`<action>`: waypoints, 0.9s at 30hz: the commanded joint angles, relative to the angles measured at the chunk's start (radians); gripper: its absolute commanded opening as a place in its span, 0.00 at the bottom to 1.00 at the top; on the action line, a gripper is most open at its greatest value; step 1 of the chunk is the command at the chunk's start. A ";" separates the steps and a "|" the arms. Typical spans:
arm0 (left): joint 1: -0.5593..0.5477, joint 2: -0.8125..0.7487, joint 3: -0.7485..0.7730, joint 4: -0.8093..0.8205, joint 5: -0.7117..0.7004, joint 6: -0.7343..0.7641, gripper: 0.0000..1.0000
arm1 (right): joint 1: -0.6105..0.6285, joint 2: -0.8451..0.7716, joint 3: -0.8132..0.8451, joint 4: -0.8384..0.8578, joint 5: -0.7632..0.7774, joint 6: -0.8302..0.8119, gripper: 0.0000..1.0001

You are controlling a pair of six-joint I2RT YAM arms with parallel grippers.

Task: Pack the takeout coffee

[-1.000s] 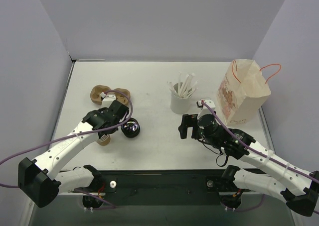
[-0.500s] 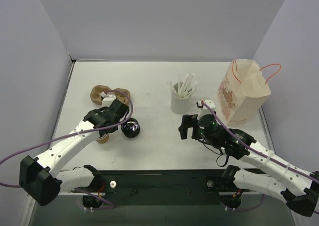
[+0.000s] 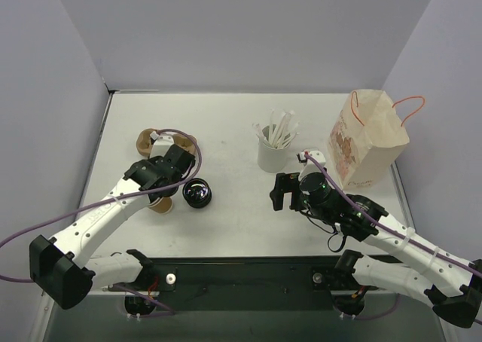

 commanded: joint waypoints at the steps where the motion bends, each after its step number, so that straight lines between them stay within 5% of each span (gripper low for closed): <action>1: 0.006 0.014 0.059 -0.033 -0.071 0.027 0.00 | 0.002 0.012 0.045 -0.013 -0.005 -0.008 0.95; 26: -0.027 0.087 0.457 -0.163 0.009 0.124 0.00 | 0.000 -0.047 0.048 -0.038 0.020 -0.007 0.95; 27: -0.026 0.085 0.431 -0.165 0.011 0.121 0.09 | 0.000 -0.051 0.047 -0.039 0.015 -0.003 0.95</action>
